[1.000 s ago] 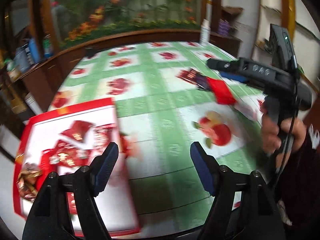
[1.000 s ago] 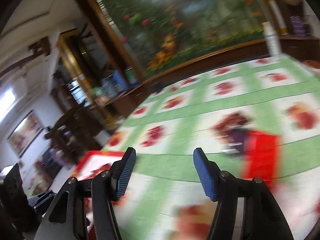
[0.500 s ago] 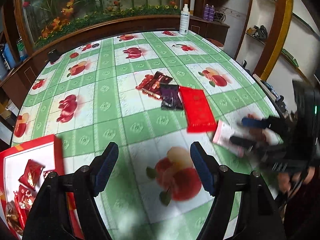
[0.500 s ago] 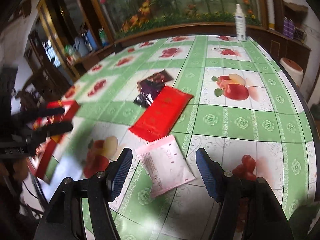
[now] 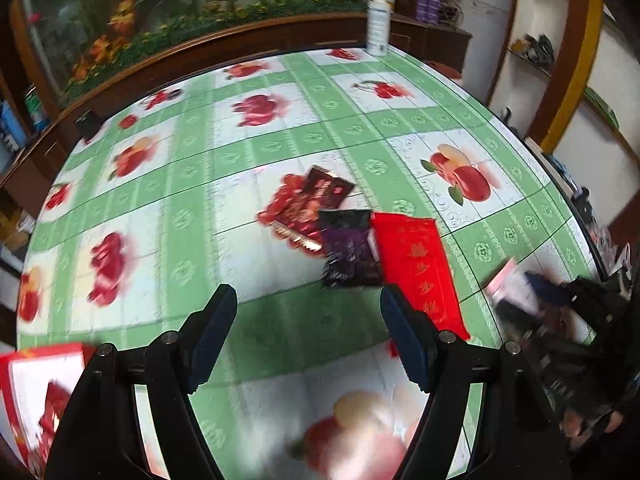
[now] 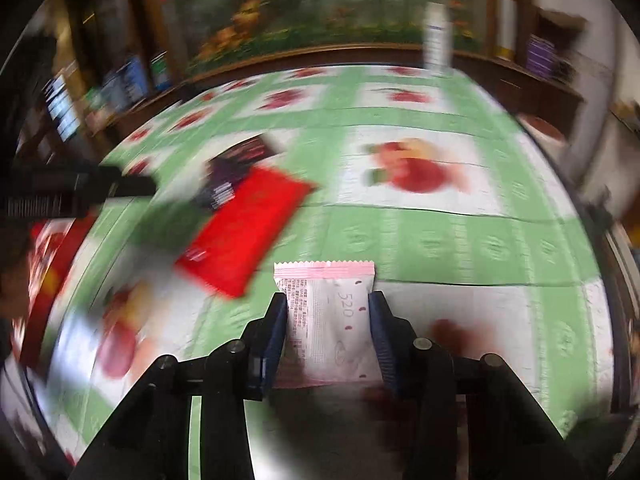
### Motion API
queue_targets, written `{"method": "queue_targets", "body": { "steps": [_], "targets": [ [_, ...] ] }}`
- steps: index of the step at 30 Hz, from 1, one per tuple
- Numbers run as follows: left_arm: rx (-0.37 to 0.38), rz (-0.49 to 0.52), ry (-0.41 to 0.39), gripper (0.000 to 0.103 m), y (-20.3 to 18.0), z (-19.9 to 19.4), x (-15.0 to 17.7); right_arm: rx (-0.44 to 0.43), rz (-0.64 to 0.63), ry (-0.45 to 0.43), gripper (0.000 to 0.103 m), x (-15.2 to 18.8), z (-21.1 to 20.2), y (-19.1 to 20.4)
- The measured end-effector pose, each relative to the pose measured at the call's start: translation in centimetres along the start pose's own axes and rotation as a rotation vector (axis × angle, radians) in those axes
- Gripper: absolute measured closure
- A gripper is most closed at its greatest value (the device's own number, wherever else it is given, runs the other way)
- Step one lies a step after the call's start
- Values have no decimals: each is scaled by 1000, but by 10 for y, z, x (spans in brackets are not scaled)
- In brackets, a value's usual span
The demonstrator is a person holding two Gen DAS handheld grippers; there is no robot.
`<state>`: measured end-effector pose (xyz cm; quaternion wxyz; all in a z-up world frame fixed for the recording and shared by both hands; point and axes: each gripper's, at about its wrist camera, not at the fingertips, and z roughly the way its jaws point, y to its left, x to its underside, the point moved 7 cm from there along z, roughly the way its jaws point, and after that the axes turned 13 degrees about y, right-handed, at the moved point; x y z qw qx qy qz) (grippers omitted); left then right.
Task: Organize snacks
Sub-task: 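Return both tools to the table and grasp pink packet with right tool, then grasp dark purple packet with left tool while right tool holds pink packet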
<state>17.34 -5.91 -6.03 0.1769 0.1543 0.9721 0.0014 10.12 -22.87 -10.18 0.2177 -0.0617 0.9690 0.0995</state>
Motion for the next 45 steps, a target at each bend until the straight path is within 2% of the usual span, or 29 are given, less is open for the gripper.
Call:
{"method": "queue_targets", "body": {
  "steps": [2, 6, 10, 14, 17, 18, 19, 21, 26, 36, 40, 45],
  "targets": [
    [2, 18, 10, 29, -6, 11, -7, 9, 46, -9, 60, -1, -2, -11],
    [15, 9, 42, 29, -13, 32, -19, 8, 36, -9, 60, -1, -3, -7],
    [61, -27, 61, 29, -15, 48, -28, -7, 44, -8, 59, -2, -3, -9],
    [154, -115, 70, 29, -8, 57, -34, -4, 39, -8, 57, -4, -1, -7],
    [139, -112, 47, 44, -5, 55, -35, -6, 40, -8, 57, -4, -1, -7],
    [127, -105, 49, 62, -5, 56, -34, -6, 40, -8, 57, -4, -1, -7],
    [79, -82, 46, 75, -3, 55, -30, -7, 41, -8, 57, -5, 0, -7],
    [49, -60, 40, 74, 0, 54, -21, -9, 41, -9, 57, -5, 0, -7],
    [59, -53, 33, 74, 11, 43, 13, -11, 40, -10, 57, -6, 1, -7],
    [80, -37, 7, 74, 23, 9, 102, -17, 32, -8, 53, -5, 2, -5],
    [96, -48, 3, 74, 27, 0, 125, 6, 14, -1, 53, -5, 3, -3],
    [121, -65, -4, 74, 27, -5, 138, 67, -29, 10, 56, -1, 3, 3]
  ]
}}
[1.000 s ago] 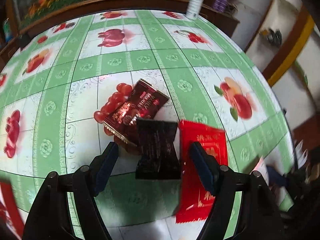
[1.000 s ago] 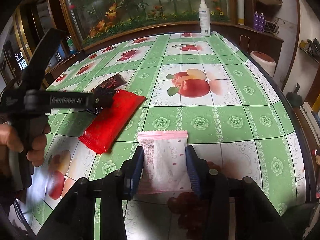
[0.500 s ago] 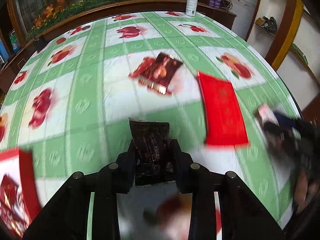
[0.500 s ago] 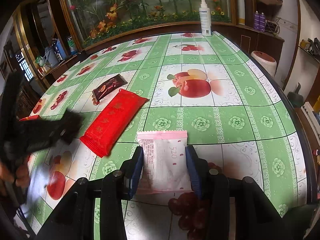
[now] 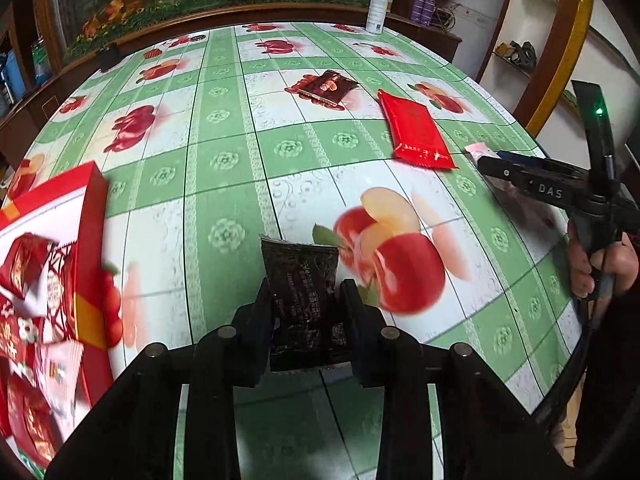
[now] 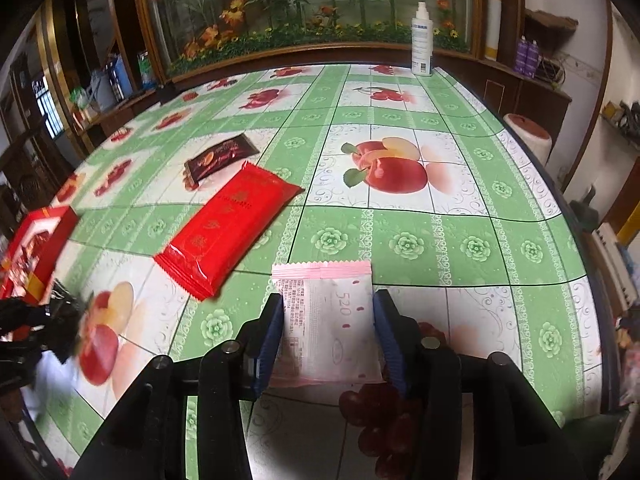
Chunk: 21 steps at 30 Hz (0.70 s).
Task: Organize snacks
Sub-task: 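Grasp dark purple packet with left tool while right tool holds pink packet, then carry purple and pink packets over the box with both tools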
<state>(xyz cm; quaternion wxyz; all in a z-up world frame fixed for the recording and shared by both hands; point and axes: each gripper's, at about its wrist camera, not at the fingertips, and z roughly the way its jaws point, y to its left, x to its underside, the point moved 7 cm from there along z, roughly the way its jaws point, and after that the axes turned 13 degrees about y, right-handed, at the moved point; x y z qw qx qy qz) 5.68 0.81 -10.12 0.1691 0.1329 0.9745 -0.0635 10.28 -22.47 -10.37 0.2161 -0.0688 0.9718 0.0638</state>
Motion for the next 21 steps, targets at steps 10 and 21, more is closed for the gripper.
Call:
{"method": "queue_targets", "body": {
  "steps": [10, 21],
  "targets": [
    [132, -46, 5, 76, 2, -9, 20, -134, 80, 38, 62, 16, -12, 8],
    [241, -75, -2, 81, 6, -21, 49, -348, -32, 110, 62, 35, -17, 101]
  ]
}}
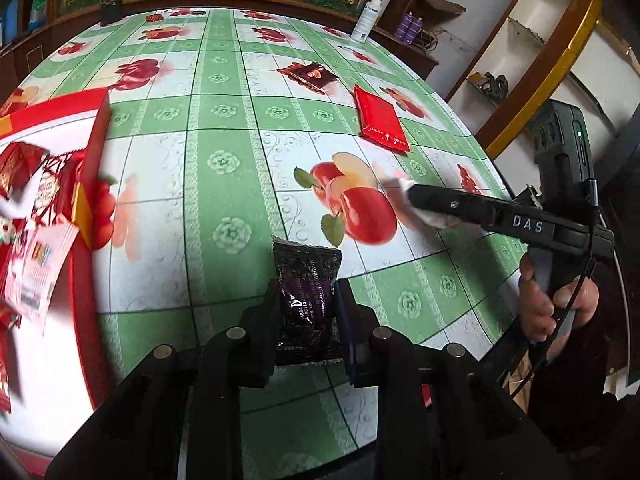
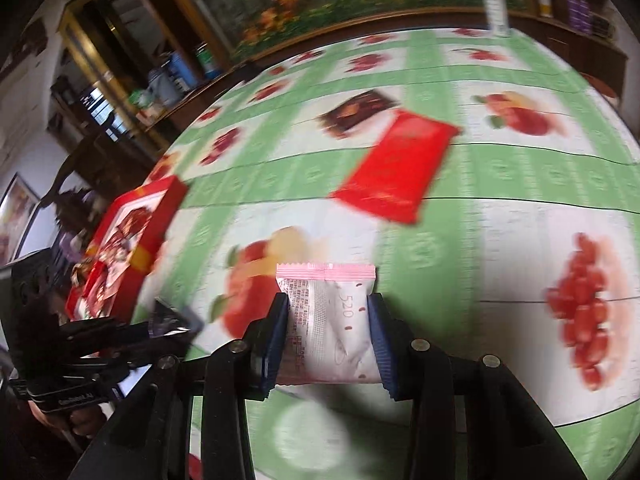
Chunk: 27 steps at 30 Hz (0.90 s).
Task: Organize snacks
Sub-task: 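Carry purple and pink packets over the box with both tools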
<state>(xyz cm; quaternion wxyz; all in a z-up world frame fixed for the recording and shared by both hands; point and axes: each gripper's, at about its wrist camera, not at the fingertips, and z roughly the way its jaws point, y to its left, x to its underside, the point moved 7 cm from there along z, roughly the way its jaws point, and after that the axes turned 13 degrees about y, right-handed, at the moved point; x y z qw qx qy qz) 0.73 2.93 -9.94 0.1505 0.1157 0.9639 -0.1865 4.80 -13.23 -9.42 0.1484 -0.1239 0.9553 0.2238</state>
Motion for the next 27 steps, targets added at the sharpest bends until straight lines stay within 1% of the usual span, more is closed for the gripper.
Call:
{"method": "queue_targets", "body": {
  "steps": [4, 8, 12, 15, 19, 20, 23, 27],
  "targets": [
    [10, -12, -23, 81, 5, -7, 4, -18, -50, 17, 62, 2, 7, 29],
    [22, -16, -53, 81, 7, -18, 6, -42, -73, 25, 62, 2, 9, 46],
    [10, -23, -109, 81, 12, -40, 6, -61, -113, 25, 62, -1, 10, 72],
    [-33, -38, -164, 81, 24, -66, 7, -87, -158, 21, 63, -9, 11, 96],
    [-97, -96, -232, 81, 55, -98, 13, -129, -213, 29, 63, -23, 20, 137],
    [-122, -119, -242, 81, 67, -105, 17, -137, -228, 28, 63, -26, 23, 147],
    [-163, -195, -257, 81, 100, -116, 28, -170, -275, 28, 63, -34, 32, 182],
    [-216, -276, -282, 81, 134, -129, 41, -209, -314, 27, 62, -46, 48, 224]
  ]
}}
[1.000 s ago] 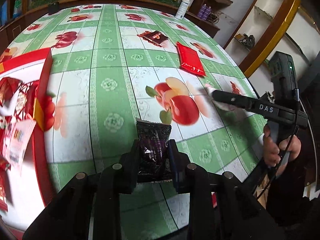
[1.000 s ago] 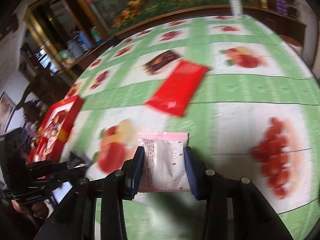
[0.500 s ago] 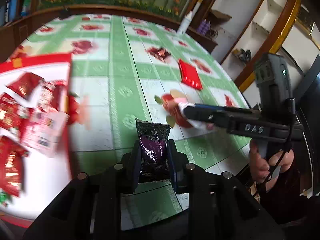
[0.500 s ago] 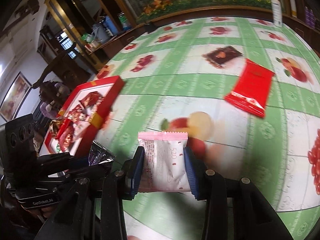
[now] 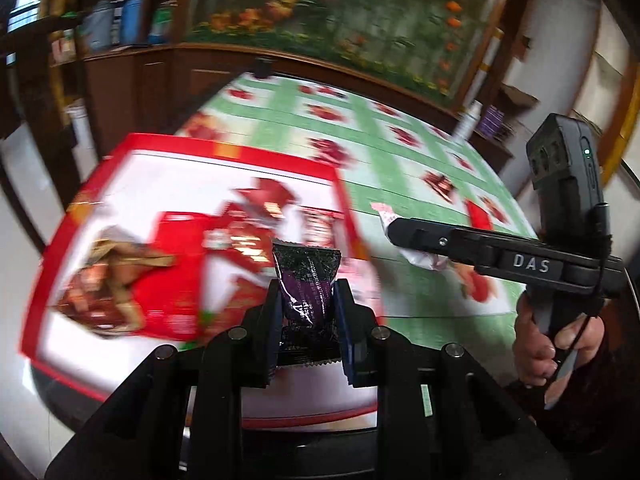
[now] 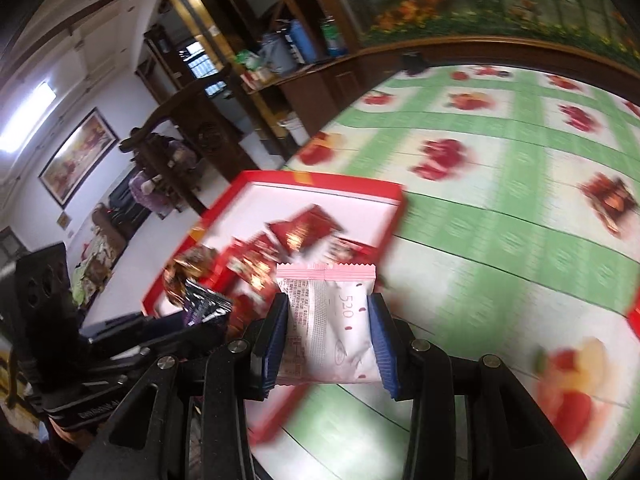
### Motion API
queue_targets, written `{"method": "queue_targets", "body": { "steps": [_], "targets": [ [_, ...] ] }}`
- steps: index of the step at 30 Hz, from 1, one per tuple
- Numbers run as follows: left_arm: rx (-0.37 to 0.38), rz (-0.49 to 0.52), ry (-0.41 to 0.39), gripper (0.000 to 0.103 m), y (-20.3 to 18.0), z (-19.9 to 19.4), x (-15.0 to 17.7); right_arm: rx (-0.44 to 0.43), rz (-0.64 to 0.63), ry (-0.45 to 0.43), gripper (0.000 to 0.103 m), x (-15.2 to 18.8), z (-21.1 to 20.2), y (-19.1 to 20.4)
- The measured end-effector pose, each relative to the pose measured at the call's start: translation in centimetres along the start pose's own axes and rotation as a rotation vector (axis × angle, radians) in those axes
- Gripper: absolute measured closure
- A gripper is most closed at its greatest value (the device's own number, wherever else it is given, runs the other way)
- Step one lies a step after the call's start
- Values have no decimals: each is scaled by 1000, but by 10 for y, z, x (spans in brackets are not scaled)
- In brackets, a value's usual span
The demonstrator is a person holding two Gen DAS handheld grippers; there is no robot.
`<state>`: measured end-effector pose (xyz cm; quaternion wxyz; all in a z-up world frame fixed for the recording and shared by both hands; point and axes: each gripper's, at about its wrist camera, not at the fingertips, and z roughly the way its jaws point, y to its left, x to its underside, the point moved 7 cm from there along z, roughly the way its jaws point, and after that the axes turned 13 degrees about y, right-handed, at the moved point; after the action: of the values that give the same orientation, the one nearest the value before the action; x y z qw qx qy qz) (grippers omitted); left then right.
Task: Organize snacks
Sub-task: 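Carry purple and pink packets over the box with both tools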
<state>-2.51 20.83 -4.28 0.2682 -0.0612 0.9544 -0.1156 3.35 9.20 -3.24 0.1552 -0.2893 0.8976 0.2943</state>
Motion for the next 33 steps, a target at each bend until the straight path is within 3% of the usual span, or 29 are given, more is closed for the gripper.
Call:
{"method": "queue_targets", "body": {
  "steps": [12, 20, 33],
  "targets": [
    [-52, -68, -37, 81, 39, -6, 5, -39, -119, -47, 60, -27, 34, 69],
    [-136, -56, -69, 81, 44, -12, 0, -10, -134, -43, 60, -26, 41, 72],
    [-206, -66, -76, 81, 55, -10, -4, 28, -152, -54, 59, -26, 49, 76]
  ]
}}
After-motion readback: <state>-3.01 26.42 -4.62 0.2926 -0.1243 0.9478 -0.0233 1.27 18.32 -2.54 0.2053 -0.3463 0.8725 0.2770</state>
